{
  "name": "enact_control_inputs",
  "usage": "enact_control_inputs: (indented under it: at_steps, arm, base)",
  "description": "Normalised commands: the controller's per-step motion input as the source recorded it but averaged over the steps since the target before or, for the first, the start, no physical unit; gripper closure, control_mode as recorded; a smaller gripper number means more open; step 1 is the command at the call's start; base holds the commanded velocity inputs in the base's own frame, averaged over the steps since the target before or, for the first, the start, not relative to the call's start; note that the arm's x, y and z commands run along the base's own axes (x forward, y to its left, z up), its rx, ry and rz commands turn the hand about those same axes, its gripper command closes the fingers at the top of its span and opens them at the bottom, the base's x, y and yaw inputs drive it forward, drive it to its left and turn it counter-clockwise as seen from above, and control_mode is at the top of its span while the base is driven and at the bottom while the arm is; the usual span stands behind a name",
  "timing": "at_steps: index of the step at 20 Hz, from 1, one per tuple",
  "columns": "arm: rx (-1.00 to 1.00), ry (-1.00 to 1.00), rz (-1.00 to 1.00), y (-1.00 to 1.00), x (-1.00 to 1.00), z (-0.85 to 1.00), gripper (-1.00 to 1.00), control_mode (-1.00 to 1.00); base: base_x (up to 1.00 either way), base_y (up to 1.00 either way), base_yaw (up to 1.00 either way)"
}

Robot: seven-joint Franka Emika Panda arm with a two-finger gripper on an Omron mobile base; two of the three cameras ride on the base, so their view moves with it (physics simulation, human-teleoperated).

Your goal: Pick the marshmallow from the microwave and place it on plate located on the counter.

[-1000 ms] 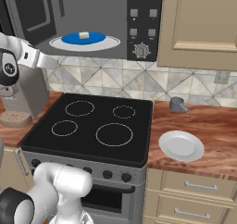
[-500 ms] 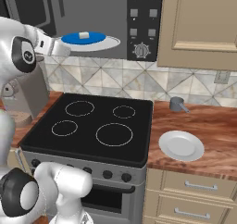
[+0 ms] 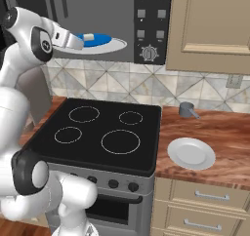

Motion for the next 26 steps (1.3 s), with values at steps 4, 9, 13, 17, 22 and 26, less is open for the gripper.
enact_control_inputs:
  at_steps: [4, 9, 13, 17, 22, 26]
  arm:
    - [0.03, 0.0, 0.0, 0.01, 0.33, 0.28, -1.0, -1.0]
    - [0.02, 0.02, 0.0, 0.0, 0.37, 0.11, -1.0, -1.0]
    - [0.02, 0.04, 0.0, 0.0, 0.4, 0.0, -1.0, -1.0]
    - [0.03, 0.09, 0.03, 0.0, 0.27, 0.0, -1.0, -1.0]
    - [0.01, 0.04, 0.01, 0.03, 0.27, -0.03, -1.0, -1.0]
    - [0.0, 0.01, 0.0, 0.05, 0.3, -0.15, -1.0, -1.0]
  base:
    - [0.0, 0.0, 0.0]
    - [0.0, 0.0, 0.0]
    - [0.0, 0.0, 0.0]
    - [0.0, 0.0, 0.0]
    - [0.0, 0.0, 0.0]
    - [0.0, 0.0, 0.0]
